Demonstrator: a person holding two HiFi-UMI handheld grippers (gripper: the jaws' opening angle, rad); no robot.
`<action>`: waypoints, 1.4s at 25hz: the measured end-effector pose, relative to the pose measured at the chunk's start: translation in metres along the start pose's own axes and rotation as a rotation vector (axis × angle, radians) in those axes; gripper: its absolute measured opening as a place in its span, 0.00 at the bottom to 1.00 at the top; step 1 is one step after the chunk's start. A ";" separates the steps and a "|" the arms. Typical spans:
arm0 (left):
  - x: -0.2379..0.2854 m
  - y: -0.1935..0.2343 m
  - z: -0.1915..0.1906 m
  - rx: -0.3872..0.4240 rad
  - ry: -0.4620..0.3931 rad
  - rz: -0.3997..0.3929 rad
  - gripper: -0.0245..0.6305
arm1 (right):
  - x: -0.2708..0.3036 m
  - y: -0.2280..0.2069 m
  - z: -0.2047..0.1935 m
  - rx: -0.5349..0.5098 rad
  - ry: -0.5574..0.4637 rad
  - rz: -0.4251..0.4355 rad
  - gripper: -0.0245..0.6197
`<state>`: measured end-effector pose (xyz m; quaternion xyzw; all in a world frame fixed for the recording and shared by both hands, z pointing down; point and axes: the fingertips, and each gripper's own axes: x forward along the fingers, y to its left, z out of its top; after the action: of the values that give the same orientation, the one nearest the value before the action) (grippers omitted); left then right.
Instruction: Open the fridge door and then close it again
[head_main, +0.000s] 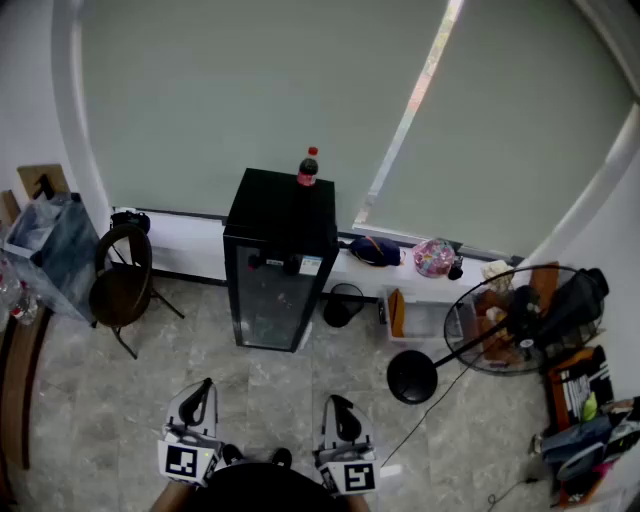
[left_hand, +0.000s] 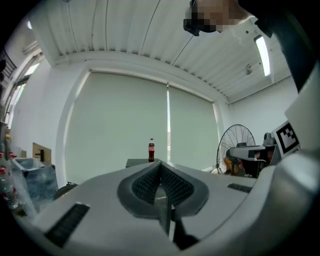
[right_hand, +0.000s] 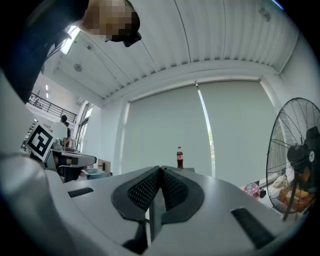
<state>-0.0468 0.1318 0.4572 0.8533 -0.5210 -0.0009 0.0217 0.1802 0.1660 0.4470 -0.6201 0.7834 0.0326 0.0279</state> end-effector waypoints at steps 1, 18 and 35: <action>-0.001 0.000 0.001 -0.001 0.000 0.000 0.05 | 0.000 0.001 0.000 0.000 0.000 -0.001 0.05; -0.003 0.002 -0.003 -0.003 0.004 0.002 0.05 | 0.000 0.002 -0.006 0.014 0.015 -0.015 0.05; -0.005 0.008 -0.003 0.026 0.006 0.010 0.05 | 0.001 0.002 -0.006 0.017 0.014 -0.026 0.07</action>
<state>-0.0563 0.1326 0.4604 0.8508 -0.5253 0.0088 0.0121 0.1779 0.1650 0.4529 -0.6303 0.7756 0.0213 0.0279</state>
